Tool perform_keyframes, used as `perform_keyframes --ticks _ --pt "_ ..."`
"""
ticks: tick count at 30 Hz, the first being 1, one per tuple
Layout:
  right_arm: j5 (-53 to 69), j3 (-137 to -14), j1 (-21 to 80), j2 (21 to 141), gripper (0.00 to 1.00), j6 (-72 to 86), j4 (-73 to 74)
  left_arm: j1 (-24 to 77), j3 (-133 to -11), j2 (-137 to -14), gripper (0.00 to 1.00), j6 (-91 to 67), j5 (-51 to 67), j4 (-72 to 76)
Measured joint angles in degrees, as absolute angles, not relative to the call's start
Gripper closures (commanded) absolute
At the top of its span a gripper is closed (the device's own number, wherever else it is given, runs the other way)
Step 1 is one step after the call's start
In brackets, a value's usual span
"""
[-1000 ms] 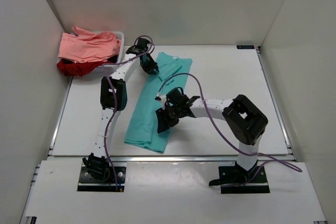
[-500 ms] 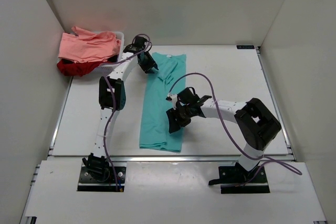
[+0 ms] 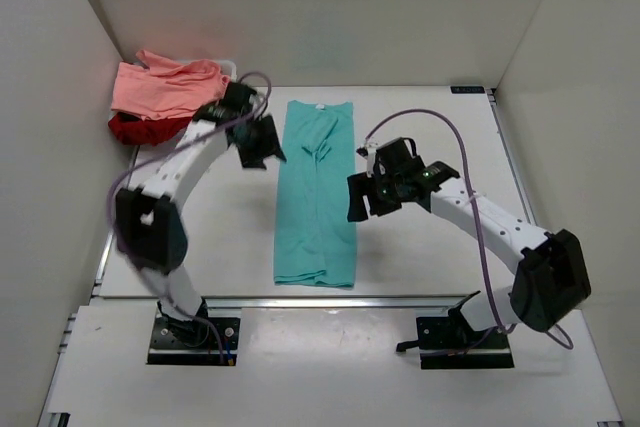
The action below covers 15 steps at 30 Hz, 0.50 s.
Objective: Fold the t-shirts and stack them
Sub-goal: Rotate the tshirt 90 degrees, then grab the bottom of the folded rectangular tshirt with both arms
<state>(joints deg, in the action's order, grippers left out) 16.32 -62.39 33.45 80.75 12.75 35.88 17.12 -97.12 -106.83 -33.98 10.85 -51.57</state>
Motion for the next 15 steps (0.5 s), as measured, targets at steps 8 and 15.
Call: perform_keyframes --ticks 8,15 --pt "15.99 -44.84 40.4 77.01 0.4 28.14 35.81 26.55 -52.51 -78.32 0.28 -31.99 9.34 -50.19" --pt "18.33 -37.95 45.3 78.63 0.41 39.38 30.65 28.97 -43.72 -79.57 0.28 -32.62 8.4 -47.35"
